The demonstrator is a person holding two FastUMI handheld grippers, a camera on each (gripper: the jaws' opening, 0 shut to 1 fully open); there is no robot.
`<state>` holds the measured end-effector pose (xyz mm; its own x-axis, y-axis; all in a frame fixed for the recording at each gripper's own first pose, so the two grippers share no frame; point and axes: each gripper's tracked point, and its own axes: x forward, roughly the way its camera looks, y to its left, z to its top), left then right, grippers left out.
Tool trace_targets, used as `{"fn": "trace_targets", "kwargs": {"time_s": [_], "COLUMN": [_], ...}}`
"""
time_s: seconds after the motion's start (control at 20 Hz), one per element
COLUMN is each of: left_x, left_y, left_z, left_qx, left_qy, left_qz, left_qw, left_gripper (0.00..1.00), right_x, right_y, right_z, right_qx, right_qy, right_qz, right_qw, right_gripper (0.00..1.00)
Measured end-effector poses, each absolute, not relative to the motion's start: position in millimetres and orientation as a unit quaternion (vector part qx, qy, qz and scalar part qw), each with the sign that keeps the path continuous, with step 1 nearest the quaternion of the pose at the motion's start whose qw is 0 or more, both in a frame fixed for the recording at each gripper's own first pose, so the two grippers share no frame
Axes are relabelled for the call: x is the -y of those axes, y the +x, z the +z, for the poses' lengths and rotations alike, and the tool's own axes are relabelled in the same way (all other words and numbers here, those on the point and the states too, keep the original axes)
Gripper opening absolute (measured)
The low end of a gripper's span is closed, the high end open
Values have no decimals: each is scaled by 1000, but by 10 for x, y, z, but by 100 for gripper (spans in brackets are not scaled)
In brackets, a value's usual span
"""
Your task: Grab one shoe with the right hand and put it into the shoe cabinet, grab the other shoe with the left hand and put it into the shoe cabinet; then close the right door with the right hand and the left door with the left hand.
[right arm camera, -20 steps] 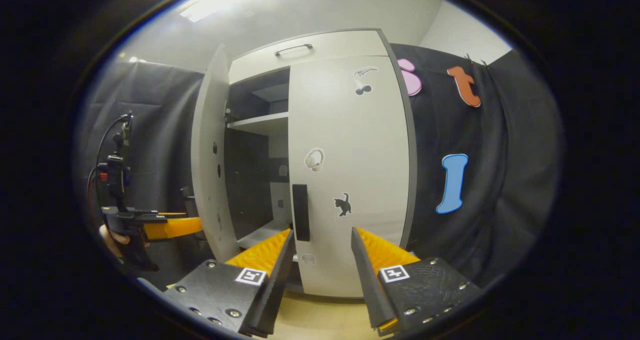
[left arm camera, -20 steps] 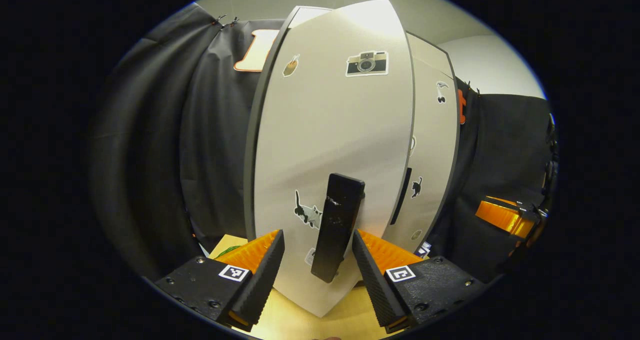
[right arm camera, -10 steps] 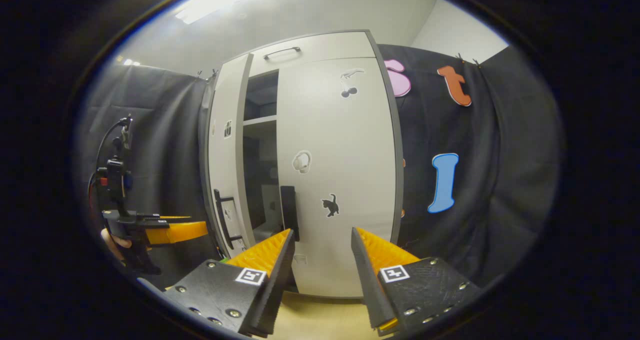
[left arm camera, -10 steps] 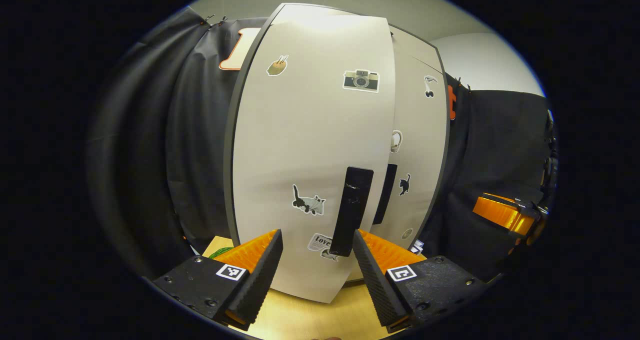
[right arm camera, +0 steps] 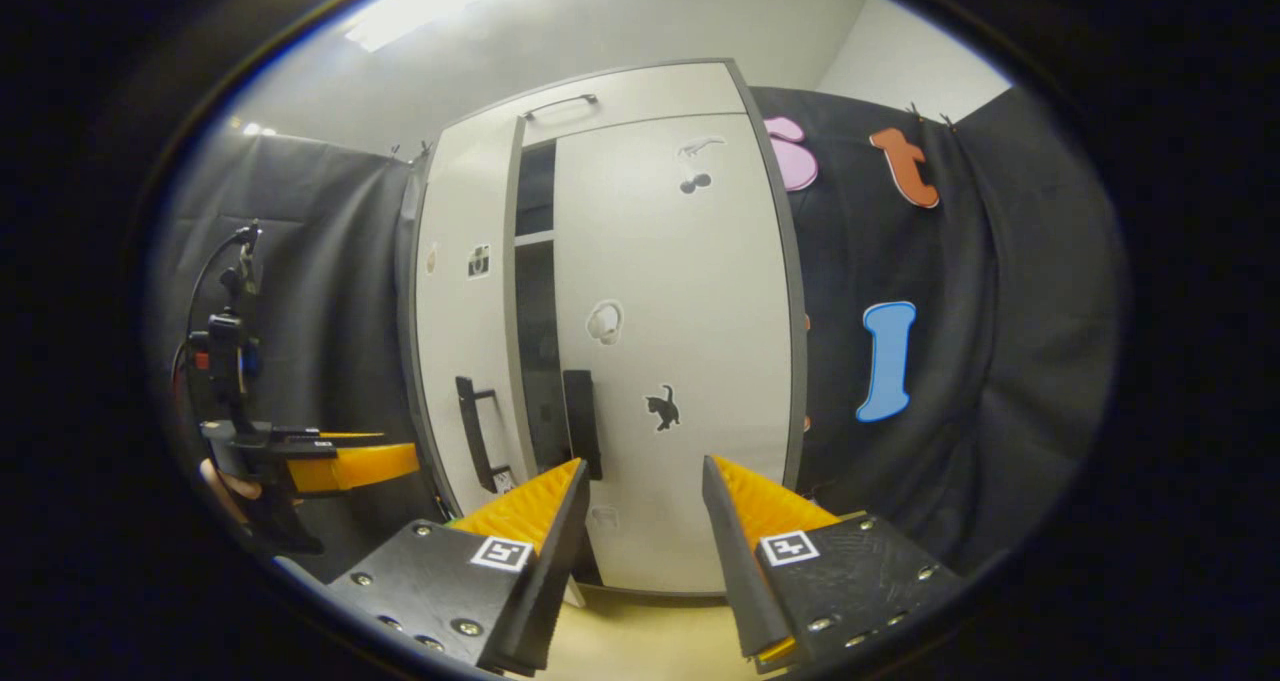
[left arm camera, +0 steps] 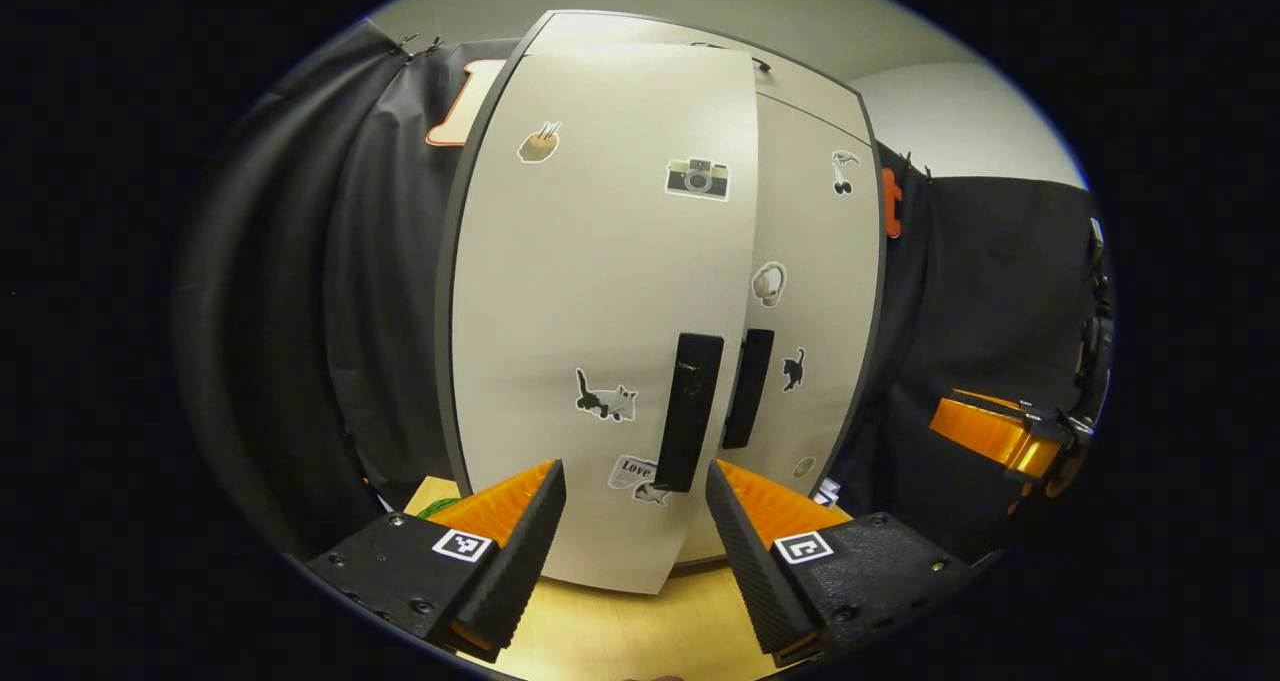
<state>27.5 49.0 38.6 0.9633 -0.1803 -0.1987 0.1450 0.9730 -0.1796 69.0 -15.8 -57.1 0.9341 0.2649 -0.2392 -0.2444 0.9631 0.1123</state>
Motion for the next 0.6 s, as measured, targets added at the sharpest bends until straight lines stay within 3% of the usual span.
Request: {"fn": "trace_targets", "kwargs": {"time_s": [0.15,0.6], "left_x": [-481,-460], "left_y": [265,260], "left_z": [380,576], "left_qx": [-110,-96], "left_qy": [-83,-79], "left_qz": [-82,-57], "left_qw": [987,991], "left_gripper": [87,88], "right_x": [153,179], "right_y": [673,691], "right_z": [-577,-491], "right_qx": [-128,-121], "right_qy": [41,41], "right_qz": [130,110], "right_qw": [982,986], "right_gripper": [68,64]}}
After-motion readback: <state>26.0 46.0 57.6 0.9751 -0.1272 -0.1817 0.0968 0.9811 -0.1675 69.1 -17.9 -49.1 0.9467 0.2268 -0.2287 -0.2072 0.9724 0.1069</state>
